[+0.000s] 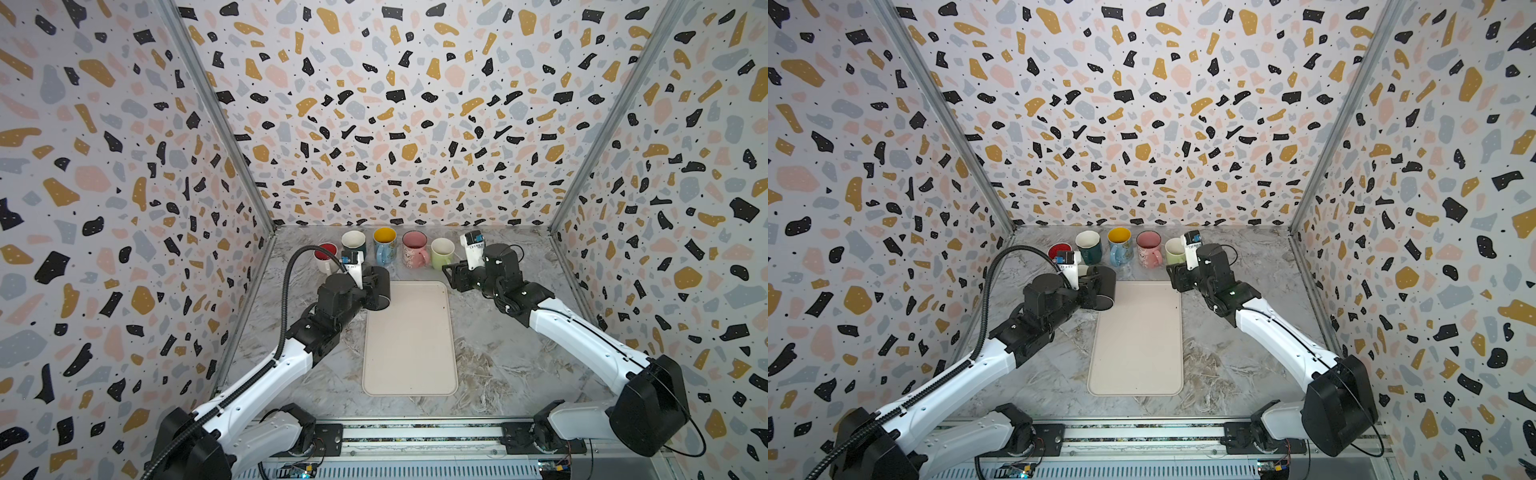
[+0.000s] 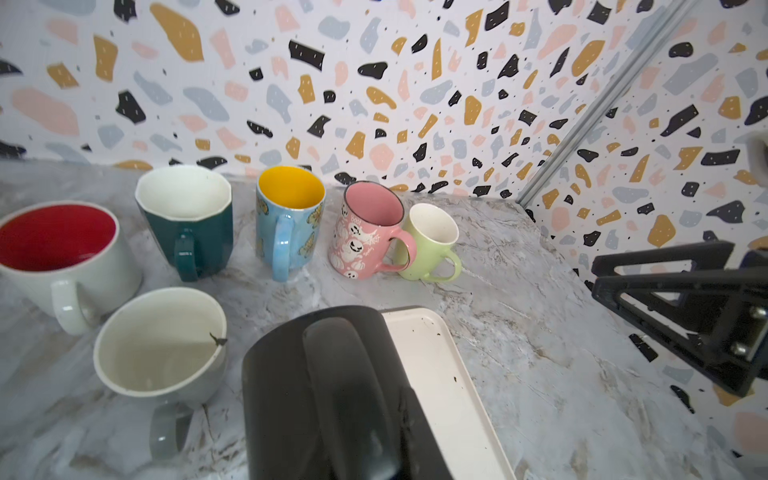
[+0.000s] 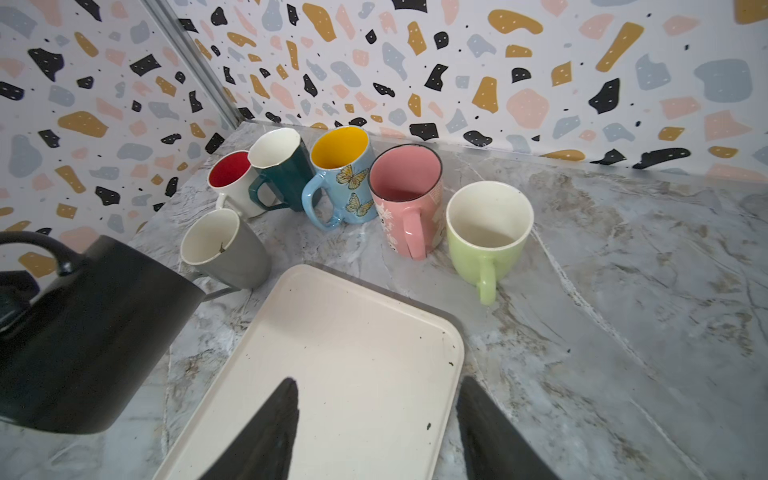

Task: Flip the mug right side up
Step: 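Lift the black mug with the left gripper and carry it over the tray, then rotate the black mug upright with the left gripper while the right gripper approaches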

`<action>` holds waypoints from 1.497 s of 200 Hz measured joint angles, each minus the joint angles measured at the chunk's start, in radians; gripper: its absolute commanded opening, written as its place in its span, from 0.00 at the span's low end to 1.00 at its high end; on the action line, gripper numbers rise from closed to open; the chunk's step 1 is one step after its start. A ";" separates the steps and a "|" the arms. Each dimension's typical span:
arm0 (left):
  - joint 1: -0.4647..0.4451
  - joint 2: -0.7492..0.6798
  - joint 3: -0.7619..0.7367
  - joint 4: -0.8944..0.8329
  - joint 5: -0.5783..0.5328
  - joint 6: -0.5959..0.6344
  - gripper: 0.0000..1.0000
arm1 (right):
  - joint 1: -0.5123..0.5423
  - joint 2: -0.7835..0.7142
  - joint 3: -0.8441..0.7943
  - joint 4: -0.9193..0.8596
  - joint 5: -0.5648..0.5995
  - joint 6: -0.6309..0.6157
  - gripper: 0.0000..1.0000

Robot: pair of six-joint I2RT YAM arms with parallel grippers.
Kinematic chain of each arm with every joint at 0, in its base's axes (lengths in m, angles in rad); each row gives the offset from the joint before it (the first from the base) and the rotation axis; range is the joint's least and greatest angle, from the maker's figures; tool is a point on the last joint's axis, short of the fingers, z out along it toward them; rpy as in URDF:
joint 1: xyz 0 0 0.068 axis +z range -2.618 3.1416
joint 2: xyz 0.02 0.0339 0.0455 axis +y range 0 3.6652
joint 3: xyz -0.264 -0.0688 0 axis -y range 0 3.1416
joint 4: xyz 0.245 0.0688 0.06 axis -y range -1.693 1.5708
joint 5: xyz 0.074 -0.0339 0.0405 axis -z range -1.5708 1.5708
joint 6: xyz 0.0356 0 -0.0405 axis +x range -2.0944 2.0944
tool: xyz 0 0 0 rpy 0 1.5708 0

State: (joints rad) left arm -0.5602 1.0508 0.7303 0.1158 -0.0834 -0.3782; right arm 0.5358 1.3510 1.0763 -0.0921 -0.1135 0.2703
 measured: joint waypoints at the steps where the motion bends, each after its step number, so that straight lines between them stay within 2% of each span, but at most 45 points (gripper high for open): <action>1: -0.002 -0.001 -0.002 0.003 -0.002 0.003 0.00 | 0.000 0.000 0.001 -0.002 -0.002 0.000 0.63; 37: -0.103 -0.021 -0.092 0.132 -0.067 0.132 0.00 | -0.009 0.011 0.032 -0.053 -0.103 -0.002 0.63; 71: -0.218 -0.030 -0.188 0.290 -0.182 0.259 0.00 | -0.014 0.012 0.067 -0.087 -0.176 -0.002 0.63; 112: -0.313 0.001 -0.289 0.536 -0.349 0.451 0.00 | -0.015 0.028 0.113 -0.108 -0.277 0.001 0.62; 153: -0.398 0.128 -0.323 0.813 -0.479 0.731 0.00 | -0.019 0.060 0.126 -0.126 -0.383 0.010 0.58; 206: -0.479 0.389 -0.344 1.216 -0.596 1.141 0.00 | -0.039 0.077 0.142 -0.140 -0.506 0.020 0.58; 242: -0.500 0.528 -0.344 1.254 -0.619 1.320 0.00 | -0.050 0.077 0.157 -0.141 -0.585 0.019 0.62; 299: -0.521 0.531 -0.343 1.276 -0.618 1.439 0.00 | -0.051 0.130 0.220 -0.203 -0.698 -0.020 0.67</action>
State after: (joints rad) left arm -1.0817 1.5822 0.3870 1.3918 -0.7013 1.0611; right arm 0.4847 1.4815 1.2968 -0.2951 -0.8120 0.2504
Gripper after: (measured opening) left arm 0.169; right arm 0.663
